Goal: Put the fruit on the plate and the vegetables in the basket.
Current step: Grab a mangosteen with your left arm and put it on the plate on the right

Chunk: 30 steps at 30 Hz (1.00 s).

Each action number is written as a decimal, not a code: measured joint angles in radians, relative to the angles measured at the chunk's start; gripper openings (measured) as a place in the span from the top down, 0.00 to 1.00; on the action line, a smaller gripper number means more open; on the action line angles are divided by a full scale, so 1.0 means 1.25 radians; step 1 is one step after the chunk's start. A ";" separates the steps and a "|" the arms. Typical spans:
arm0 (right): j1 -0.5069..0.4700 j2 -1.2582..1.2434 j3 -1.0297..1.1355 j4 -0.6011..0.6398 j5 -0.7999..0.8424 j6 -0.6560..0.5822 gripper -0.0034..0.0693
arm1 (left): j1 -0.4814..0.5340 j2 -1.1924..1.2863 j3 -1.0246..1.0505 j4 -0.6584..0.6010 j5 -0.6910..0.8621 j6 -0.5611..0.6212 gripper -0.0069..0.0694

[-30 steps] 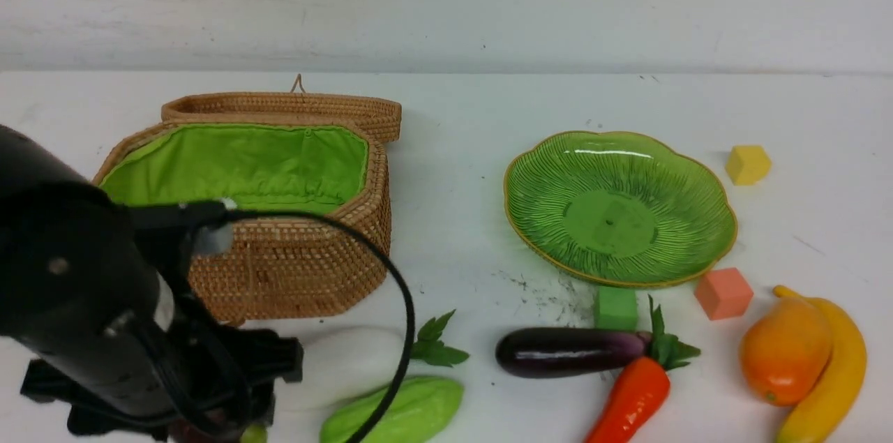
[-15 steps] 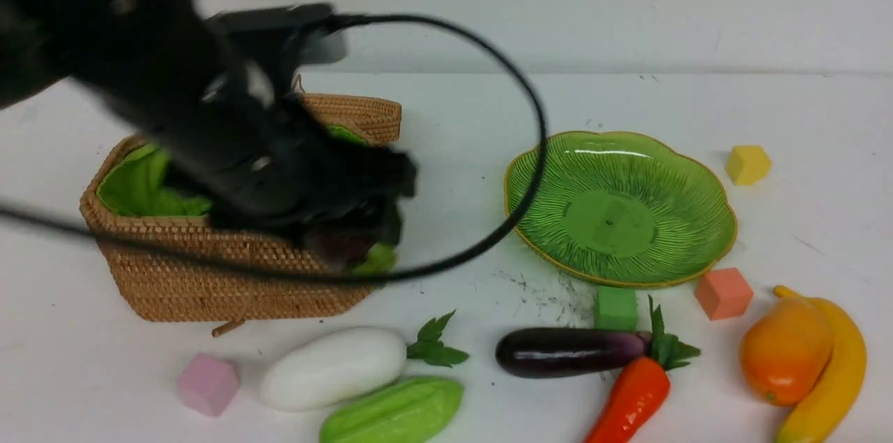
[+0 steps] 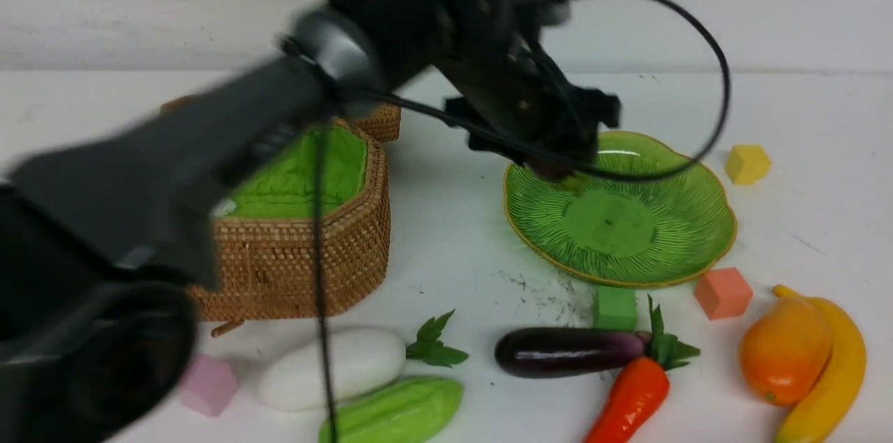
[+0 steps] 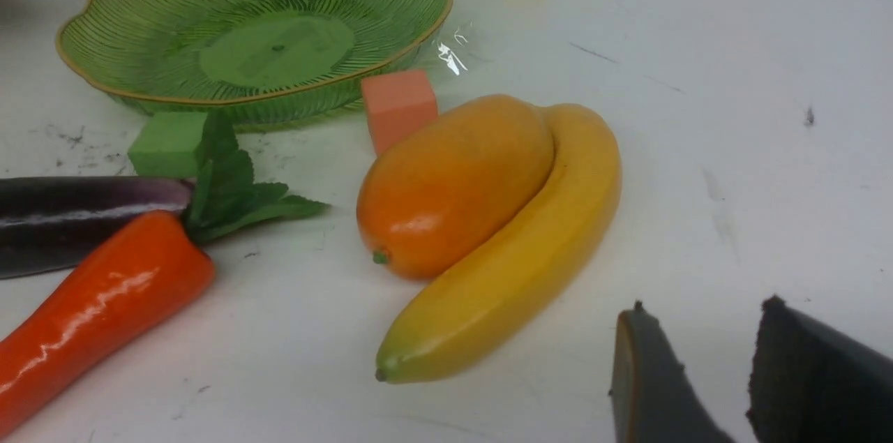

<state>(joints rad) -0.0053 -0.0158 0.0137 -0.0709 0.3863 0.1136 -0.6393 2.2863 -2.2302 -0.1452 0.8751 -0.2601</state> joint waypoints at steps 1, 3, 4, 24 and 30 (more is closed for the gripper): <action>0.000 0.000 0.000 0.000 0.000 0.000 0.62 | -0.006 0.037 -0.034 0.000 0.000 -0.005 0.16; 0.000 0.000 0.000 0.000 0.000 0.000 0.62 | -0.010 0.093 -0.084 0.000 0.001 -0.015 0.16; 0.000 0.000 0.000 0.000 0.000 0.000 0.62 | -0.011 0.108 -0.097 0.000 0.001 -0.018 0.16; 0.000 0.000 0.000 0.000 0.000 0.000 0.62 | -0.012 0.164 -0.139 -0.011 0.017 -0.042 0.06; 0.000 0.000 0.000 0.000 0.000 0.000 0.62 | -0.012 0.145 -0.139 -0.003 0.052 -0.042 0.06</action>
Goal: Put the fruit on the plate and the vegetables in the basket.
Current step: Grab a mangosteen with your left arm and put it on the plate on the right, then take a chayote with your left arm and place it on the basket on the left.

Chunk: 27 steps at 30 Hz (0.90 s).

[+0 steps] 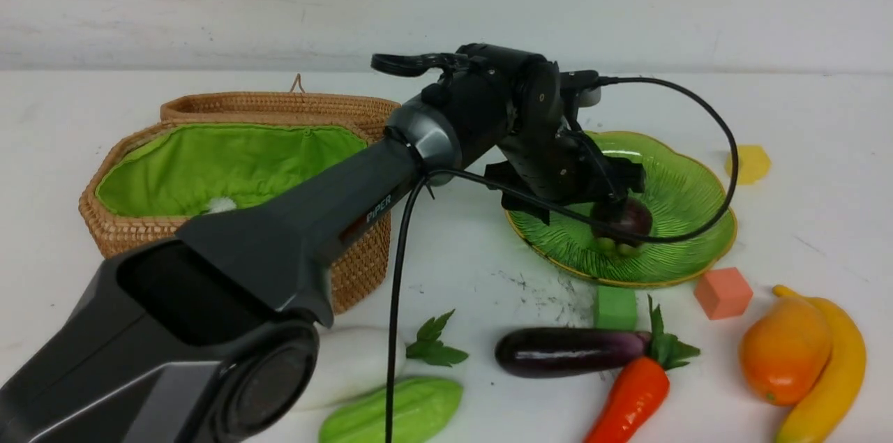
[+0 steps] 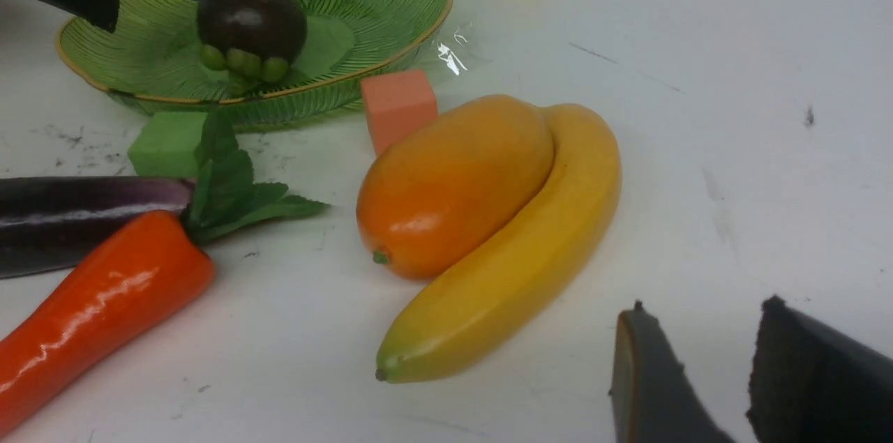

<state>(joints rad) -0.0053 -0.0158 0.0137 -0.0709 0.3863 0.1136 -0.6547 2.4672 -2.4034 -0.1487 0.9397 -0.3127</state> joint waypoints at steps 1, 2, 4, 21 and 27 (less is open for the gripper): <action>0.000 0.000 0.000 0.000 0.000 0.000 0.62 | 0.000 -0.011 0.000 0.006 0.016 0.001 0.06; 0.000 0.000 0.000 0.000 0.000 0.000 0.62 | 0.000 -0.029 0.000 0.013 0.040 0.008 0.06; 0.000 0.000 0.000 0.000 0.000 0.000 0.62 | 0.001 -0.064 0.000 0.017 0.088 0.022 0.07; 0.000 0.000 0.000 0.000 0.000 0.000 0.62 | 0.025 -0.642 0.444 0.097 0.246 0.118 0.14; 0.000 0.000 0.000 0.000 0.000 0.000 0.62 | 0.025 -0.757 0.687 0.101 0.246 0.144 0.14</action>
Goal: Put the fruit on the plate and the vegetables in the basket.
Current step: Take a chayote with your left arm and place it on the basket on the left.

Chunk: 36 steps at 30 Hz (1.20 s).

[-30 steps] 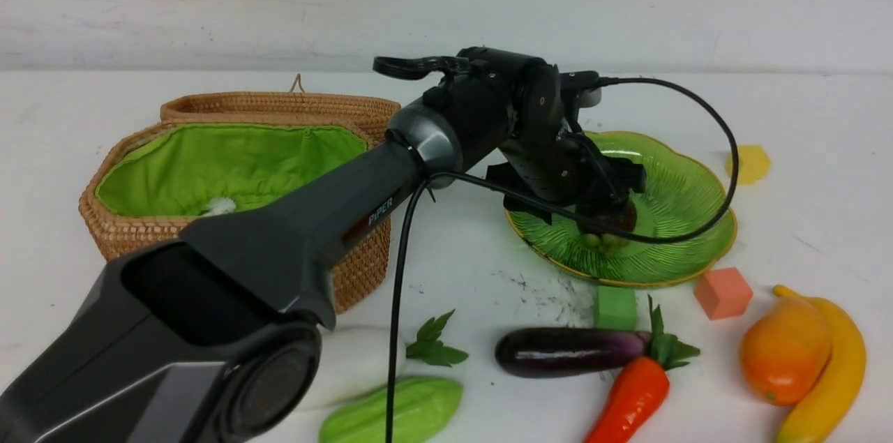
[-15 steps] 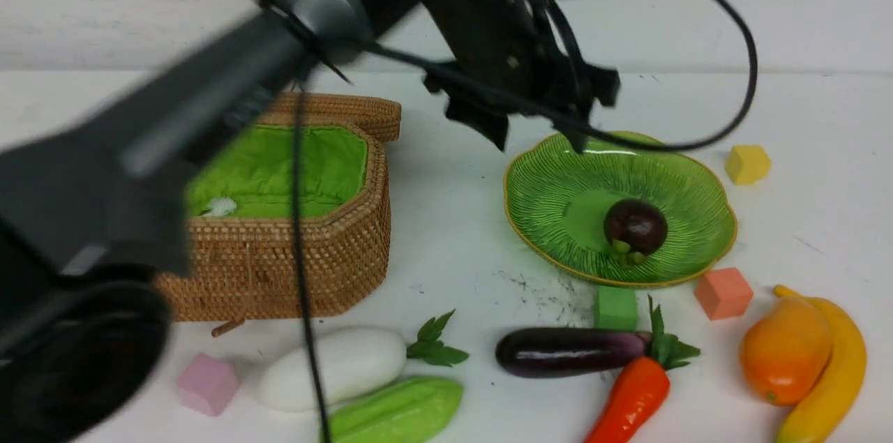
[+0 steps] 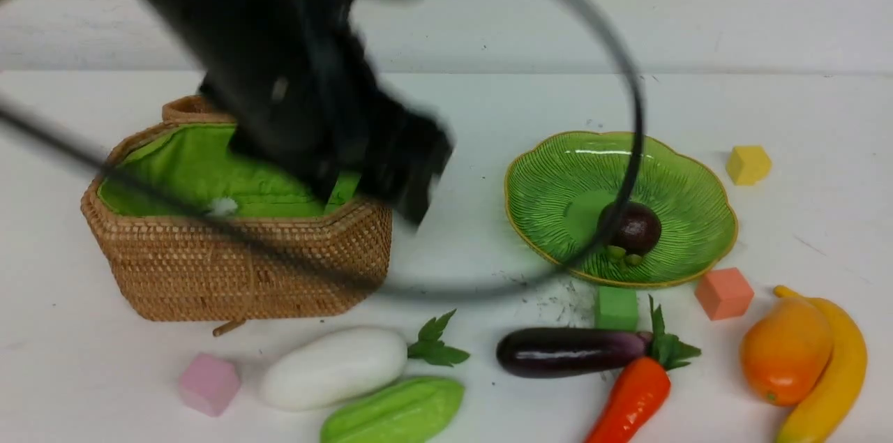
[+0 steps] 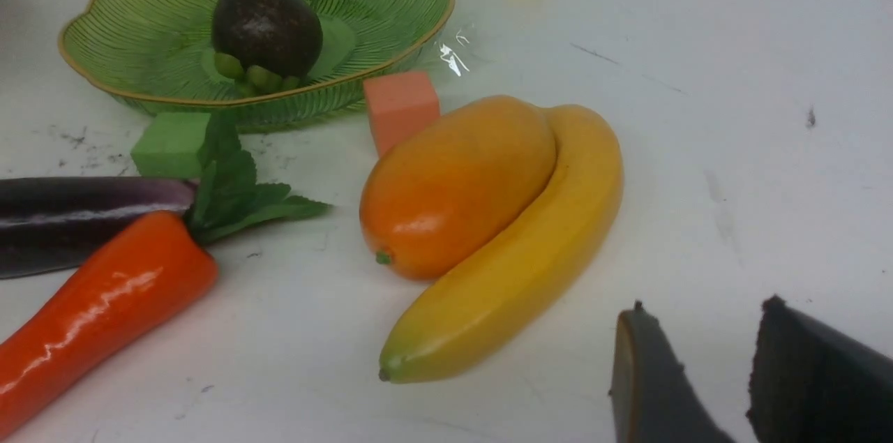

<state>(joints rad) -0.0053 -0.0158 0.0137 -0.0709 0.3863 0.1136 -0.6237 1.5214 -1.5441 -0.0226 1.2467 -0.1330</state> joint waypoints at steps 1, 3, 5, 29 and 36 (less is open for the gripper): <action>0.000 0.000 0.000 0.000 0.000 0.000 0.62 | 0.000 -0.005 0.050 0.000 -0.001 0.017 0.14; 0.000 0.000 0.000 0.000 0.000 0.000 0.62 | 0.000 -0.005 0.148 0.000 -0.029 0.050 0.14; 0.000 0.000 0.000 0.000 0.000 0.000 0.62 | 0.000 0.003 0.247 -0.001 -0.099 0.092 0.14; 0.000 0.000 0.000 0.000 0.000 0.000 0.62 | 0.000 0.156 0.420 -0.109 -0.430 0.414 0.14; 0.000 0.000 0.000 0.000 0.000 0.000 0.62 | 0.000 0.209 0.420 -0.137 -0.424 0.420 0.21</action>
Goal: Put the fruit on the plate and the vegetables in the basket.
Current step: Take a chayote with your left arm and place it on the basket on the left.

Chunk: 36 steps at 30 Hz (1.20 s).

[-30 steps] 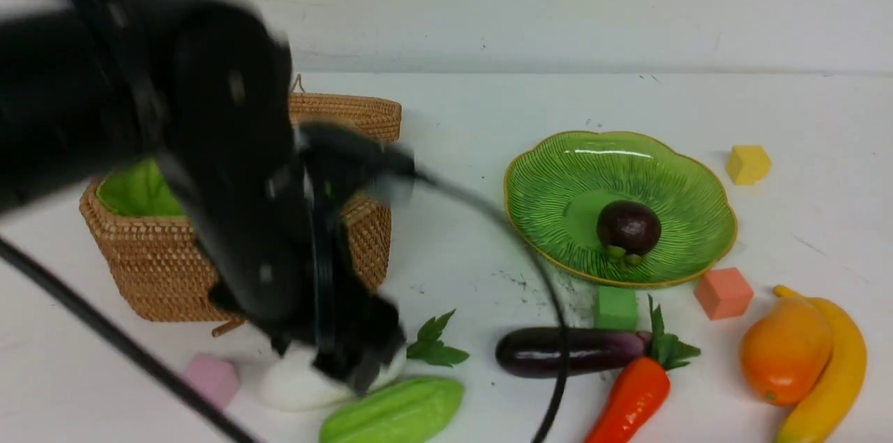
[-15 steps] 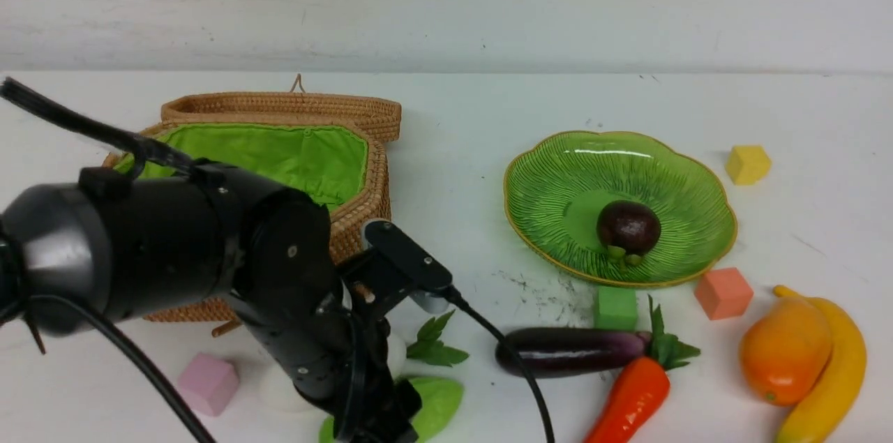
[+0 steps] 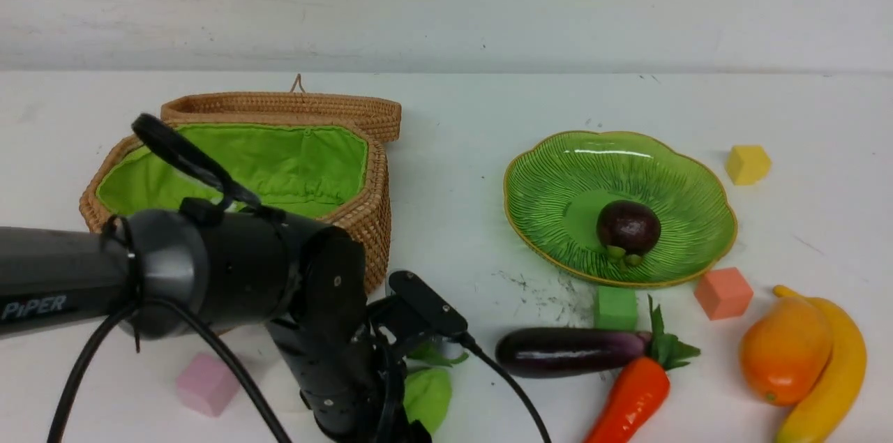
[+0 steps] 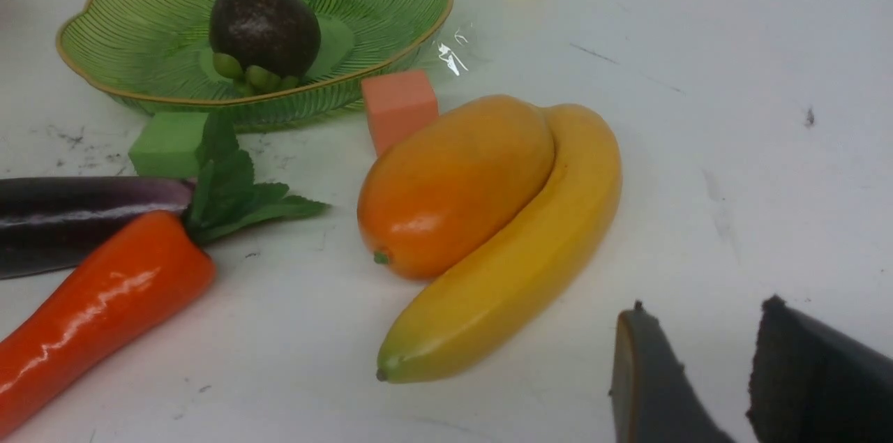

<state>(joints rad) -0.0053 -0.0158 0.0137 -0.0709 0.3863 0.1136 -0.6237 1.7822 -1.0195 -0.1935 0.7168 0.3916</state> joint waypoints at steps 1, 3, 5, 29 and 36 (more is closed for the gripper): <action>0.000 0.000 0.000 0.000 0.000 0.000 0.62 | 0.000 0.001 0.000 0.000 0.002 0.000 0.25; 0.000 0.000 0.000 0.000 0.000 0.000 0.62 | 0.000 0.001 -0.001 0.000 0.008 0.001 0.30; 0.000 0.000 0.000 0.000 0.000 0.000 0.62 | 0.000 0.001 -0.006 -0.001 0.023 0.001 0.30; 0.000 0.000 0.000 0.000 0.000 0.000 0.62 | 0.194 -0.180 -0.305 0.280 0.191 0.030 0.30; 0.000 0.000 0.000 0.000 0.000 0.000 0.62 | 0.305 -0.069 -0.307 0.402 0.038 0.114 0.30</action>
<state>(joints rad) -0.0053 -0.0158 0.0137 -0.0709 0.3863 0.1136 -0.2423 1.6962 -1.4035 0.3087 0.7643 0.5347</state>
